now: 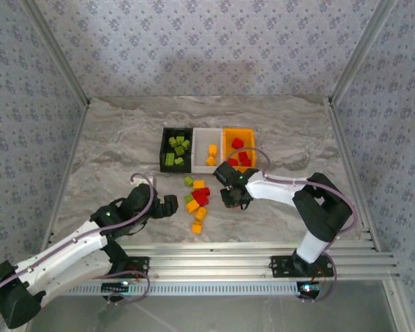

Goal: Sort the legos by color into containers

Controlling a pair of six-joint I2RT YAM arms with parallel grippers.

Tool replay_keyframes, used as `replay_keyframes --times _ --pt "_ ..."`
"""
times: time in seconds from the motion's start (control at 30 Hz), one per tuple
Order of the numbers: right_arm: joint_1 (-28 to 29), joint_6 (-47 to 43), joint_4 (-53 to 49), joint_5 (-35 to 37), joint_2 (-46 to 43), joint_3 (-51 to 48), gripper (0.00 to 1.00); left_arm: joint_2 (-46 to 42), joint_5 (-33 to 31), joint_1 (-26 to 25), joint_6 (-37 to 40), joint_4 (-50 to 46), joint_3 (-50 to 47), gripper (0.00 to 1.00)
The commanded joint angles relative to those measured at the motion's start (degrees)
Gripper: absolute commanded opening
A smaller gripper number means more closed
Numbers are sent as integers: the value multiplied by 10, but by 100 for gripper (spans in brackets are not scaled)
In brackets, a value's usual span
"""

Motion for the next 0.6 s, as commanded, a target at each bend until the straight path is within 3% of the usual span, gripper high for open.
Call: replay_keyframes --times 0.0,0.2,0.57 --pt "-7 -14 -25 29 -59 30 24 3 10 4 17 2 17 100" --pt "-68 -42 -11 34 -76 115 24 22 22 4 31 17 30 99" --pt "-149 -47 -30 66 112 316 25 66 45 2 43 25 47 99"
